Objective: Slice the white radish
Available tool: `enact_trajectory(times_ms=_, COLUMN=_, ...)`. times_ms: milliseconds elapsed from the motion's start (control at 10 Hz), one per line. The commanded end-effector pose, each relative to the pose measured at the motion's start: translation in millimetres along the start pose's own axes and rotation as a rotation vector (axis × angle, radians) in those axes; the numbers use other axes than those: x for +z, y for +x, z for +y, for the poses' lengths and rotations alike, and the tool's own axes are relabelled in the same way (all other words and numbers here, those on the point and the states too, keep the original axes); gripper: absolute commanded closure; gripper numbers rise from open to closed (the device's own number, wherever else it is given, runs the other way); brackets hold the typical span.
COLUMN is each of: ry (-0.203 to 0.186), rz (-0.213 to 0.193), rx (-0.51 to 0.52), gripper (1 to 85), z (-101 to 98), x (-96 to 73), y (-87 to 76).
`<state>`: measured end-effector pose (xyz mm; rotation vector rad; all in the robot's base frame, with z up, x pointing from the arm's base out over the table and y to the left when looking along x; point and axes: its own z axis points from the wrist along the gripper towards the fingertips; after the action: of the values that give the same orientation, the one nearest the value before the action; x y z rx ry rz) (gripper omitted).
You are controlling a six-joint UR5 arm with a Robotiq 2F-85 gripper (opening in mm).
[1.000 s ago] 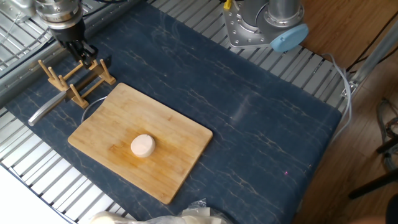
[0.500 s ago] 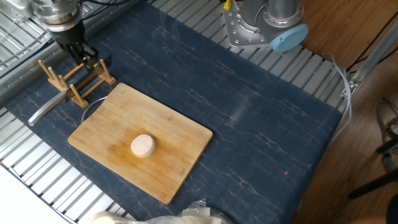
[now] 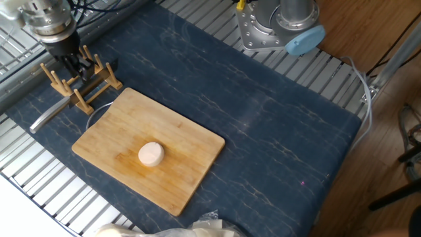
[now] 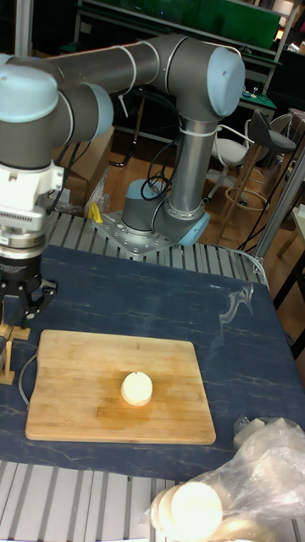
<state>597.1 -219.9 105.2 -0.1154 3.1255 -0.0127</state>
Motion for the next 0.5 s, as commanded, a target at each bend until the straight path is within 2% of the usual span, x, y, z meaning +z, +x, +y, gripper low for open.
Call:
enact_trajectory(times_ms=0, ry=-0.013, rz=0.000, rx=0.021, gripper=45.7, z=-3.4, x=8.0, y=-4.4)
enact_trajectory(times_ms=400, ry=-0.021, rz=-0.003, rx=0.030, gripper=45.0, z=-2.7, x=15.9, y=-8.5)
